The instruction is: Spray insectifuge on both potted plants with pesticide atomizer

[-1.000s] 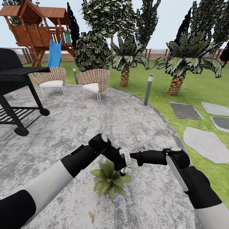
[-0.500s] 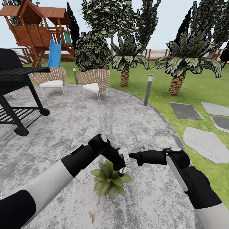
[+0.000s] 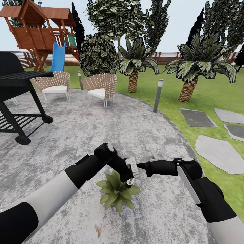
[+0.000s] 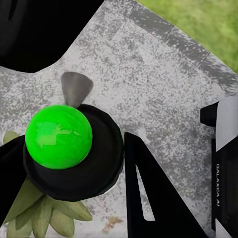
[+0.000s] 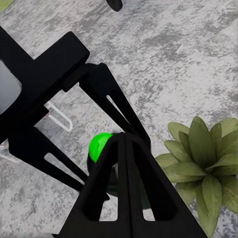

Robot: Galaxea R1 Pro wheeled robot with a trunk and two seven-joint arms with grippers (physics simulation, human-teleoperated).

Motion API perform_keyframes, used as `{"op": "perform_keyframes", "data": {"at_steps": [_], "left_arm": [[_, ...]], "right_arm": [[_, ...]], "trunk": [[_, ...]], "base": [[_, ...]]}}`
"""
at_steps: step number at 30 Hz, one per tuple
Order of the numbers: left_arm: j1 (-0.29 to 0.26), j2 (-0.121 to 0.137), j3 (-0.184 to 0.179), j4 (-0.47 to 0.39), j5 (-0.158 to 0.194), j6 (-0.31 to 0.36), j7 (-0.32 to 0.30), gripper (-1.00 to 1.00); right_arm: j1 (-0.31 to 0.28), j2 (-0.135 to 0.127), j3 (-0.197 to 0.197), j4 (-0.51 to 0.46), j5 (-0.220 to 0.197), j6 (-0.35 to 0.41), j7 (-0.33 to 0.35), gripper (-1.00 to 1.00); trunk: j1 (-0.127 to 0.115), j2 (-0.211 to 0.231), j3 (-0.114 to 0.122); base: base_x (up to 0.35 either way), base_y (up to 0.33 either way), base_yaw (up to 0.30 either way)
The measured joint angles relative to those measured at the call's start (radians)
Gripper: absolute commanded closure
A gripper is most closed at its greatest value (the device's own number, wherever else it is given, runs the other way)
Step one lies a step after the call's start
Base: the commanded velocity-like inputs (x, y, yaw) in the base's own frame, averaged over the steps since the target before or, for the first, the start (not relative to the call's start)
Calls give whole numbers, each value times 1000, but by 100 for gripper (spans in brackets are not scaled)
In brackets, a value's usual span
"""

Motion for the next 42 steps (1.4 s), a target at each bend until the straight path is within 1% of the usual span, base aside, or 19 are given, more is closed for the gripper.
{"op": "perform_keyframes", "data": {"at_steps": [8,16,26,29,30,32,33,36,37,39,40,42], "left_arm": [[4,1,3,26,1,-3,-2,100],[13,2,4,28,0,-13,-5,100],[17,10,6,20,-1,-18,-8,100],[17,18,7,20,-2,-28,-11,100],[17,24,7,20,-2,-30,-11,100],[22,48,7,20,-3,-32,-11,100],[27,67,7,20,-4,-34,-11,100],[31,106,13,20,-2,-42,-11,100],[34,124,25,20,-3,-45,-11,100],[46,160,60,19,-3,-48,-11,100],[55,182,82,19,-4,-53,-11,100],[72,212,110,19,-2,-71,-12,100]], "right_arm": [[0,-1,1,0,-1,0,-1,100],[0,-2,1,0,-1,0,-1,100],[0,-2,1,0,-1,-1,-1,100],[0,-2,2,0,-1,-1,-1,100],[0,-2,2,0,-1,-1,-1,100],[0,-3,2,0,-1,-1,-1,100],[0,-3,1,0,-1,-1,-1,100],[0,-3,1,0,-1,-1,-1,100],[0,-3,2,0,-1,-1,-1,100],[0,-6,0,0,-1,-1,0,100],[0,-9,-1,0,-1,-1,0,100],[1,-12,-1,0,-1,-4,1,100]], "trunk": [[0,0,0],[0,0,0],[0,0,0],[0,0,0],[0,0,0],[0,0,0],[0,0,0],[0,0,0],[0,0,0],[0,0,0],[0,0,0],[0,0,0]], "base": [[0,0,0],[0,0,0],[0,0,0],[0,0,0],[0,0,0],[0,0,0],[0,0,0],[0,0,0],[0,0,0],[0,0,0],[0,0,0],[0,0,0]]}}
